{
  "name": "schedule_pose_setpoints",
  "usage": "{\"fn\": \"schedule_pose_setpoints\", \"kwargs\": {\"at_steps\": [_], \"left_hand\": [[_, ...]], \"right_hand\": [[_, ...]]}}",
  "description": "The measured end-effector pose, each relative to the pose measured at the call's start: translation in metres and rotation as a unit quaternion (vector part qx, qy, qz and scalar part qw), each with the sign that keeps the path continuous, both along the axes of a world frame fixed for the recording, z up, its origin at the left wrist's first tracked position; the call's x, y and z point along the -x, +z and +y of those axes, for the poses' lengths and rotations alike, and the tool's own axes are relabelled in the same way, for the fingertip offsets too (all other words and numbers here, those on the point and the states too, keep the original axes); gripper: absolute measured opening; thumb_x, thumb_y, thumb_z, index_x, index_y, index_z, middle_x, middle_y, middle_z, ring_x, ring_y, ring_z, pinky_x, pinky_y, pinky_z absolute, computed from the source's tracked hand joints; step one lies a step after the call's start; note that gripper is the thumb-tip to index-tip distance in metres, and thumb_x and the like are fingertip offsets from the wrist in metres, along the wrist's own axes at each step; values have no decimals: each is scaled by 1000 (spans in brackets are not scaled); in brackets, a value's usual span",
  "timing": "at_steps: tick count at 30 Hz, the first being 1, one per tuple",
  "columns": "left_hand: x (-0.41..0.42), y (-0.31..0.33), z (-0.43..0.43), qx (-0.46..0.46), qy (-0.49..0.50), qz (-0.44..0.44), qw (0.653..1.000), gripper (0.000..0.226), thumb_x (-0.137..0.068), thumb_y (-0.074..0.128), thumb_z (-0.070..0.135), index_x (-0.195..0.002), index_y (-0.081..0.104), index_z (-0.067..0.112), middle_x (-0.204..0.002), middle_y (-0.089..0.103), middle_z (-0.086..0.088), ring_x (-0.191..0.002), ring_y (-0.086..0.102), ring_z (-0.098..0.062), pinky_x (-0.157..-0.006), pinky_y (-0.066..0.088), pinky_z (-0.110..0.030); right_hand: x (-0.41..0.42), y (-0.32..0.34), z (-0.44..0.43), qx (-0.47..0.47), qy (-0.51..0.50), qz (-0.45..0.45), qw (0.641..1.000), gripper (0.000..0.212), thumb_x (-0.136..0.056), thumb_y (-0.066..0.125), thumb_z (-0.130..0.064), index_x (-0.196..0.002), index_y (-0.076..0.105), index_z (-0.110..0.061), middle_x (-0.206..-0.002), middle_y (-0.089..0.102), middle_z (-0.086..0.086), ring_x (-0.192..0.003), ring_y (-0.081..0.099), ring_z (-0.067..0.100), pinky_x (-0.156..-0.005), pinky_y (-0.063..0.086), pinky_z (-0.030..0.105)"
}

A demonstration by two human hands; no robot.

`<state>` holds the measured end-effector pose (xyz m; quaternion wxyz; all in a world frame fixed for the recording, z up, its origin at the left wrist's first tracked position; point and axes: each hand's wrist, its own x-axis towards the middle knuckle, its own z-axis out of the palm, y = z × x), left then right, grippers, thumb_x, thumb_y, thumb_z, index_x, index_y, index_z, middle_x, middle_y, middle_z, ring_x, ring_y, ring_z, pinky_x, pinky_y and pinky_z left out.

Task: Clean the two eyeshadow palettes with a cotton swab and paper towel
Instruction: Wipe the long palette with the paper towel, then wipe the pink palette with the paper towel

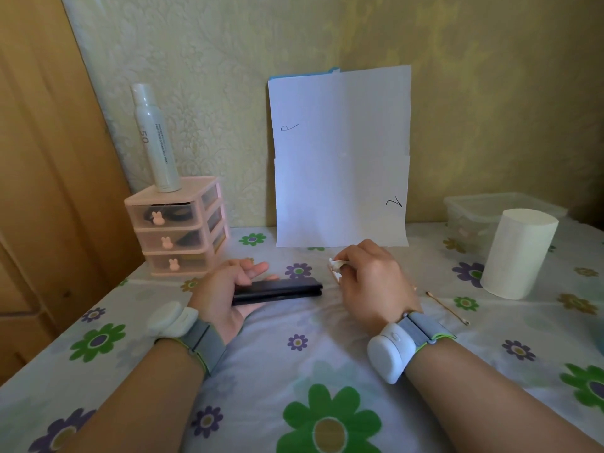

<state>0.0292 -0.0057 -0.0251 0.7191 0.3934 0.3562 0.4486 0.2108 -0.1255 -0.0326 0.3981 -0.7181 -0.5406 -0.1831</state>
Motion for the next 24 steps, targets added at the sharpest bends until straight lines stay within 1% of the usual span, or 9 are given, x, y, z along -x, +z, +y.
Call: {"fn": "schedule_pose_setpoints", "kwargs": {"at_steps": [4, 7, 10, 14, 15, 17, 18, 21, 24], "left_hand": [[-2, -3, 0, -3, -19, 27, 999, 36, -81, 32, -22, -85, 53, 7, -108, 74, -22, -95, 74, -44, -71, 61, -49], [-1, -3, 1, -23, -26, 58, 998, 38, -84, 35, -25, -90, 56, 7, -110, 74, -21, -101, 72, -41, -78, 60, -51], [0, -3, 2, -53, -28, 97, 993, 41, -84, 37, -26, -95, 59, 7, -110, 75, -15, -110, 67, -33, -79, 60, -48], [1, -6, 5, -108, -16, 176, 978, 31, -84, 51, -18, -95, 65, 8, -110, 75, -13, -112, 64, -32, -94, 56, -50], [2, -6, 5, -156, -11, 231, 960, 25, -85, 59, -11, -95, 67, 10, -108, 75, -10, -111, 65, -30, -94, 55, -44], [4, -6, 5, -261, -19, 343, 902, 17, -87, 68, 5, -96, 70, 20, -103, 74, 2, -101, 66, -21, -81, 50, -27], [5, -7, 5, -301, -23, 382, 873, 15, -88, 70, 12, -95, 70, 24, -101, 73, 7, -96, 66, -16, -76, 47, -23], [6, -7, 4, -388, -32, 436, 811, 13, -93, 68, 19, -96, 72, 31, -98, 71, 15, -91, 63, -3, -72, 42, -12], [9, -5, 6, -442, -35, 479, 757, 16, -97, 64, 20, -99, 76, 31, -100, 71, 17, -92, 62, -1, -78, 40, -10]], "right_hand": [[-2, -1, 1, -10, 3, 3, 1000, 17, -85, 61, -6, -89, 69, -20, -89, 61, -1, -84, 58, 27, -64, 31, 24], [-5, -3, 3, -13, 15, 1, 1000, 20, -83, 58, -3, -89, 69, -18, -89, 61, 1, -82, 58, 29, -65, 38, 26], [-12, -4, 4, -15, 6, 16, 1000, 22, -82, 55, -3, -91, 68, -19, -91, 61, 2, -83, 59, 30, -65, 50, 36], [-24, -4, 2, -29, -36, 49, 998, 18, -87, 57, -7, -93, 70, -18, -91, 61, 1, -81, 59, 28, -63, 49, 35], [-28, -4, 1, -30, -49, 58, 997, 15, -89, 58, -10, -93, 69, -19, -91, 61, 1, -80, 59, 28, -63, 48, 35], [-35, -3, -1, -30, -75, 85, 993, 10, -91, 59, -18, -94, 67, -22, -91, 62, 0, -82, 59, 27, -65, 50, 36], [-38, -2, -2, -28, -87, 107, 990, 8, -92, 60, -22, -95, 67, -24, -92, 63, -1, -83, 59, 26, -67, 51, 37], [-49, 2, -7, -6, -111, 204, 973, 7, -91, 60, -34, -94, 66, -32, -88, 66, -9, -83, 60, 19, -71, 52, 34], [-61, 7, -13, -15, -119, 293, 949, 8, -89, 59, -37, -94, 66, -34, -83, 66, -10, -78, 62, 15, -62, 47, 28]]}}
